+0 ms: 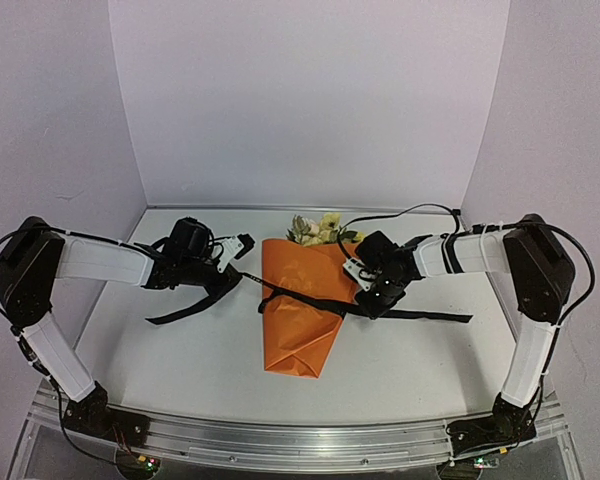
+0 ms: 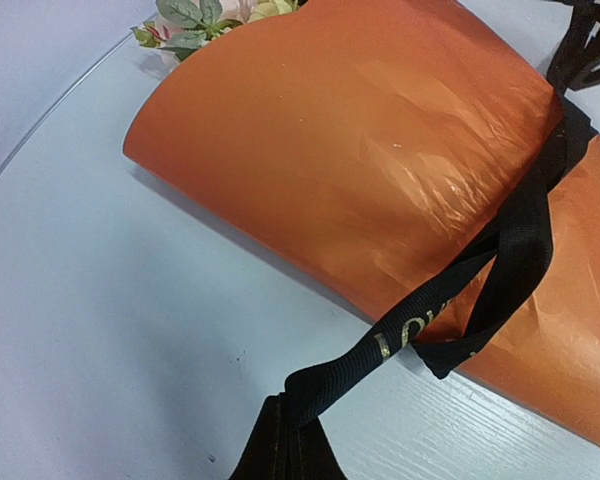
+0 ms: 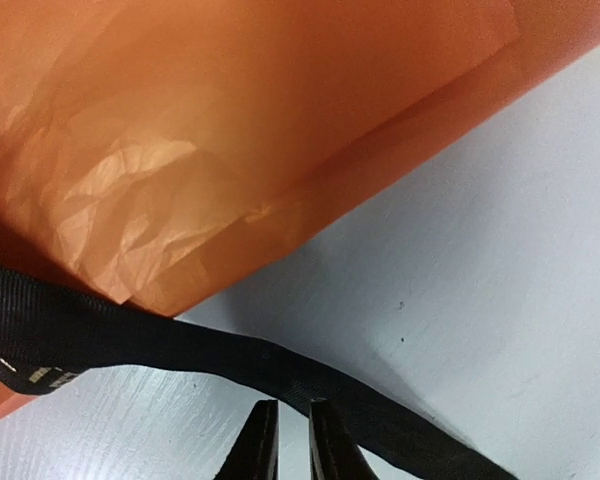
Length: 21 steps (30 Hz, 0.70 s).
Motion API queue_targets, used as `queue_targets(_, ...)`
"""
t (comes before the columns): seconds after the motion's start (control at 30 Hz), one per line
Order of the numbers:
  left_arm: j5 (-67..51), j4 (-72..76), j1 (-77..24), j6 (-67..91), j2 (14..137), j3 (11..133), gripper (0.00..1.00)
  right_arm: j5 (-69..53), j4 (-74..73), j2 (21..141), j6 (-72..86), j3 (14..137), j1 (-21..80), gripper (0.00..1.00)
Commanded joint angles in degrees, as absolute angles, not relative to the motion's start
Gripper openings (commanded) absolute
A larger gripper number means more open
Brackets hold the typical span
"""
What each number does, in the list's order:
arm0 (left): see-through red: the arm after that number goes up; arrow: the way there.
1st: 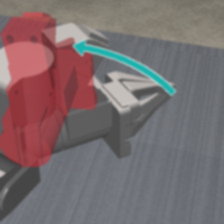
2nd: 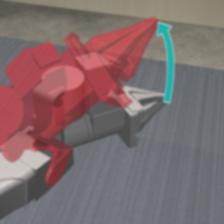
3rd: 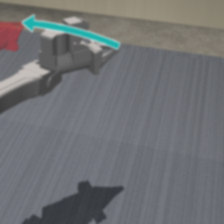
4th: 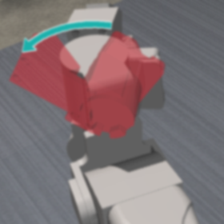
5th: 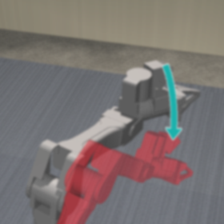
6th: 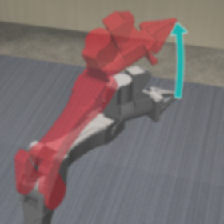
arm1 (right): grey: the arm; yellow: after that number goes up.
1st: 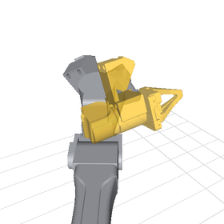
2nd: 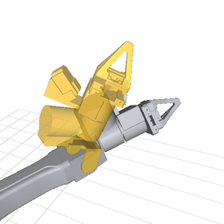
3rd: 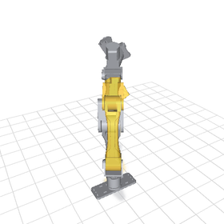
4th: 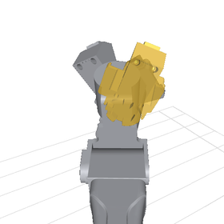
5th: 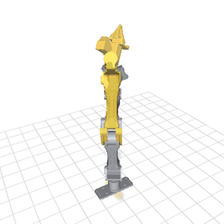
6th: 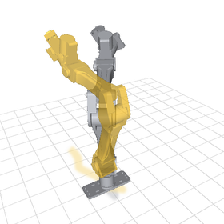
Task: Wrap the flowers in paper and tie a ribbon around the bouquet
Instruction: Tie the ribbon around the folded bouquet.
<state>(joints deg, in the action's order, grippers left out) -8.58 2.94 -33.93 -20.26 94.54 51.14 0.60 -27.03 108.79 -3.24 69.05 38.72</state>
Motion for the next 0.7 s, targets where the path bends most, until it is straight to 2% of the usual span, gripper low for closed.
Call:
queue_targets(0.0, -9.2, 5.5, -33.7, -18.8, 92.5, 52.6, 0.0, 1.0, -27.0, 105.3, -2.5, 67.9, 39.1, 0.28)
queue_targets(0.07, -9.8, 5.5, -33.7, -18.8, 92.7, 52.8, 0.0, -0.6, -24.9, 104.2, -4.2, 66.2, 39.1, 0.44)
queue_targets(0.13, -10.0, 5.4, -33.6, -18.7, 92.9, 53.1, 0.0, -2.1, -23.3, 103.5, -6.5, 64.8, 39.2, 0.57)
queue_targets(0.2, -10.1, 5.3, -33.7, -18.6, 92.9, 53.3, 0.0, -2.6, -22.8, 103.4, -8.6, 64.1, 39.5, 0.63)
queue_targets(0.37, -10.4, 5.1, -33.7, -18.7, 93.2, 53.8, 0.0, 0.0, -22.5, 105.4, -16.8, 65.0, 42.2, 0.71)
queue_targets(0.67, -11.3, 5.5, -33.7, -18.5, 94.0, 54.5, 0.0, 11.0, -19.4, 112.9, -23.5, 71.0, 45.4, 0.7)
